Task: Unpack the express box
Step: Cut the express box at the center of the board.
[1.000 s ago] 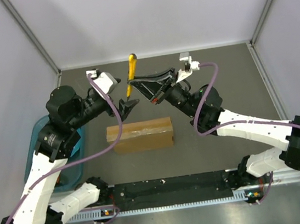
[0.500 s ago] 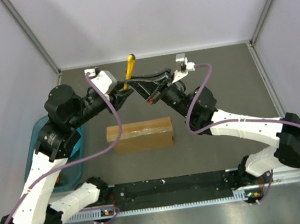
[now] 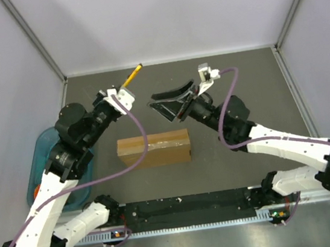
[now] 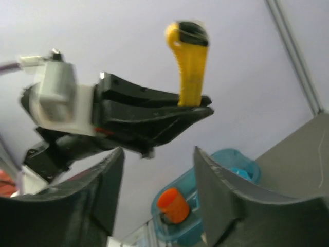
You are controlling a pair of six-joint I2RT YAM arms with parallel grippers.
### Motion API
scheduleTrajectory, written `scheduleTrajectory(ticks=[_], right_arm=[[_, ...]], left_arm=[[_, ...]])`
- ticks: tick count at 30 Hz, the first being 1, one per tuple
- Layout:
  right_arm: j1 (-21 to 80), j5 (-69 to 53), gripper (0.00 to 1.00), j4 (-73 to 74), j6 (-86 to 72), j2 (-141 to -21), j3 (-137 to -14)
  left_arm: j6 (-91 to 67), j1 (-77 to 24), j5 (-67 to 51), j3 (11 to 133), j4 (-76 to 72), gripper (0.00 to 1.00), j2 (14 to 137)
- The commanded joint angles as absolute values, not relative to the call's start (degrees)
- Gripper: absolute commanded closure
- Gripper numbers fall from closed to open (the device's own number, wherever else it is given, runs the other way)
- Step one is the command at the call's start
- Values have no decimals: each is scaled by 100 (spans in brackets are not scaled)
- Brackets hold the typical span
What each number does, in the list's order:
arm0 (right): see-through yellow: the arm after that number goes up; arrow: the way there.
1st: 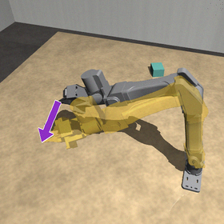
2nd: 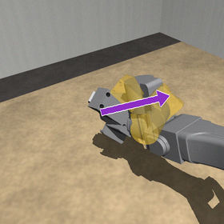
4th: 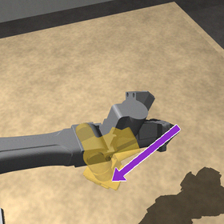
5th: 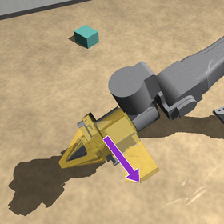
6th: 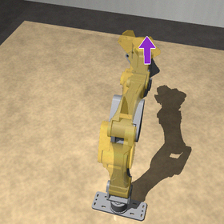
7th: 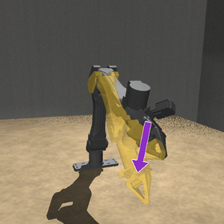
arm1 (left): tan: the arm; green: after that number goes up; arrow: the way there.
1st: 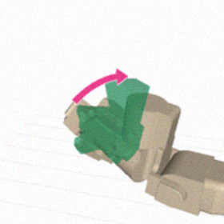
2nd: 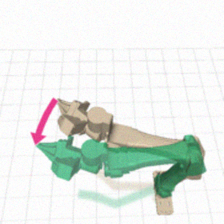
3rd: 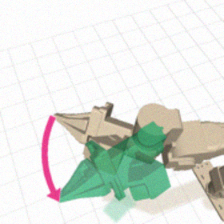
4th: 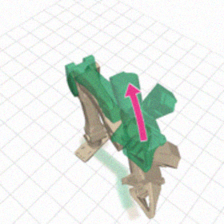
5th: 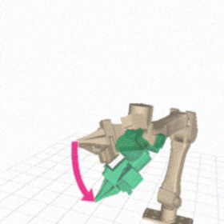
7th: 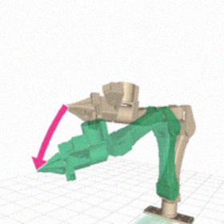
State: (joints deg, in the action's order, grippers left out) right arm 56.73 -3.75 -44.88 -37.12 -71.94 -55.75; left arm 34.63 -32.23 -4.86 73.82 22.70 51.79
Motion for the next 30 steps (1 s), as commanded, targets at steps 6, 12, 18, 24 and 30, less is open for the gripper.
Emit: scheduleTrajectory(ticks=[6,12,18,24,30], right_arm=[[4378,-2978,3,-3636,-5508,-6398,-5239],[4052,-3401,1,-3623,-6030,-6916,-5510],[4052,-3322,1,-2954,-5810,-7295,-6046],[4052,-3287,2,-3050,-5827,-7330,-6258],[4096,-3453,42,-3524,-6099,-7558,-6328]], left_arm=[[8549,-3243,610,4581,-1999,100,4265],[9640,-3726,237,3701,-2364,100,3657],[10300,-4271,439,3454,-2830,100,3673],[10608,-4403,668,3331,-2681,100,3771],[10828,-4588,957,3261,-2733,100,3946]])
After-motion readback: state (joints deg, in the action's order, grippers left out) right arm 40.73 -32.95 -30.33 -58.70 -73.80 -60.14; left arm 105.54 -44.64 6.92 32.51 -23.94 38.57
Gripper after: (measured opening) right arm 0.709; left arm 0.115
